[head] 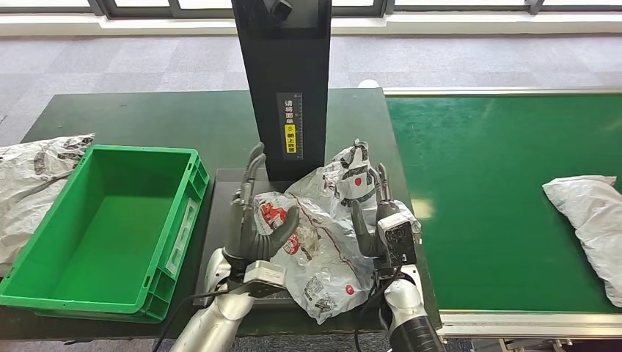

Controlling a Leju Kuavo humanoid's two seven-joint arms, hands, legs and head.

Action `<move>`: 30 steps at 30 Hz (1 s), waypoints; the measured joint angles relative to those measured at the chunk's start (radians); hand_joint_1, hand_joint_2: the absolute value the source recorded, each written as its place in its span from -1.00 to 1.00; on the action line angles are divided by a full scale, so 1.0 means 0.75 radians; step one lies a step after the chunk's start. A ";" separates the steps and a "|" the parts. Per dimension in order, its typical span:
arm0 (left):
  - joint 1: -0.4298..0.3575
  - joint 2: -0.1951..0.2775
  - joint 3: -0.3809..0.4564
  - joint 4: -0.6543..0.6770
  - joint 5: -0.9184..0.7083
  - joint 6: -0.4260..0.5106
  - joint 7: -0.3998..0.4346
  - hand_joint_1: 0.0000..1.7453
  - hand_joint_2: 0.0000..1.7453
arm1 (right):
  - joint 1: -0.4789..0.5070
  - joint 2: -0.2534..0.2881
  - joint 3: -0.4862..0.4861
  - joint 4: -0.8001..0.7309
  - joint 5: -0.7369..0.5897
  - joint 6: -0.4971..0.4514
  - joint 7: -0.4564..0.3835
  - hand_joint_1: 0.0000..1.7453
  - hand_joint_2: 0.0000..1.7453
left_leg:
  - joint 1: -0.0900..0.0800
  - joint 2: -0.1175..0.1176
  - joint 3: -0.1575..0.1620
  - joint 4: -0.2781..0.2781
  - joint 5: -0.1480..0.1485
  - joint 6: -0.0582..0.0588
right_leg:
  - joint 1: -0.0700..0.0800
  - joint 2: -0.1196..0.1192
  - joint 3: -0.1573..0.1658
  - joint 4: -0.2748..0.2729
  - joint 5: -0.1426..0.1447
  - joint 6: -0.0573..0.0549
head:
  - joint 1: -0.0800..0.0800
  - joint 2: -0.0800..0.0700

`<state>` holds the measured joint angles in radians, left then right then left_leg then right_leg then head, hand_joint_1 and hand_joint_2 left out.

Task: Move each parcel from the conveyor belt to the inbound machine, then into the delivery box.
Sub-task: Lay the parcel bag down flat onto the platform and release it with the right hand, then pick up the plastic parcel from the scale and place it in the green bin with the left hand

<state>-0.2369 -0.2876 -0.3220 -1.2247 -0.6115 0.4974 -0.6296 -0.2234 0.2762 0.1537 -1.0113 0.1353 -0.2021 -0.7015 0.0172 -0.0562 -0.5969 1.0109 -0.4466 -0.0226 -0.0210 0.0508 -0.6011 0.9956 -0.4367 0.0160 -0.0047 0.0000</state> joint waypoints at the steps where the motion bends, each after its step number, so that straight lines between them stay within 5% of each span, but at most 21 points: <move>1: -0.030 -0.008 -0.011 0.049 -0.063 0.006 0.025 -1.00 1.00 | 0.000 0.000 0.000 0.000 -0.003 0.011 0.000 -1.00 -1.00 | 0.000 0.000 0.000 0.000 0.000 0.000 | 0.000 0.000 0.000 0.000 0.000 0.000 | 0.000 0.000; 6: -0.154 -0.048 -0.068 0.256 -0.194 0.002 0.110 -1.00 1.00 | 0.021 -0.004 0.003 -0.084 0.058 -0.042 0.000 -1.00 -1.00 | -0.001 0.000 0.000 0.000 0.000 0.000 | 0.000 0.000 0.000 0.000 0.001 0.000 | 0.000 0.000; 11: -0.232 -0.074 -0.136 0.418 -0.246 -0.047 0.220 -1.00 1.00 | 0.080 -0.038 0.065 -0.353 0.304 -0.498 -0.001 -1.00 -1.00 | -0.001 0.000 -0.001 0.000 0.000 0.000 | 0.000 0.001 0.000 0.000 0.001 0.000 | 0.000 0.000; 15: -0.298 -0.087 -0.153 0.577 -0.309 -0.024 0.334 -1.00 1.00 | 0.158 -0.019 0.072 -0.666 0.610 -0.650 -0.001 -1.00 1.00 | -0.001 0.001 -0.001 0.000 -0.001 -0.001 | 0.000 0.002 -0.001 0.000 0.001 0.000 | 0.000 0.000; 23: -0.342 -0.089 -0.117 0.761 -0.401 0.004 0.368 -1.00 1.00 | 0.209 0.046 0.007 -1.037 0.961 -0.658 0.001 -1.00 1.00 | -0.001 0.002 -0.001 0.000 0.000 0.000 | 0.000 0.001 -0.001 0.001 0.000 -0.001 | 0.000 0.000; 30: -0.345 -0.089 -0.092 0.801 -0.412 0.004 0.372 -1.00 1.00 | 0.228 0.047 -0.036 -1.163 0.994 -0.658 0.004 -1.00 1.00 | -0.001 0.002 -0.001 0.000 0.000 0.000 | 0.000 0.001 0.000 0.000 0.001 0.000 | 0.000 0.000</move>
<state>-0.4954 -0.3547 -0.3911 -0.6240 -0.9205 0.5001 -0.3510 -0.0524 0.3117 0.1269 -1.8837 0.8810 -0.6955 -0.6988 0.0164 -0.0550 -0.5974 1.0109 -0.4467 -0.0228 -0.0213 0.0518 -0.6015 0.9960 -0.4362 0.0160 -0.0050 0.0000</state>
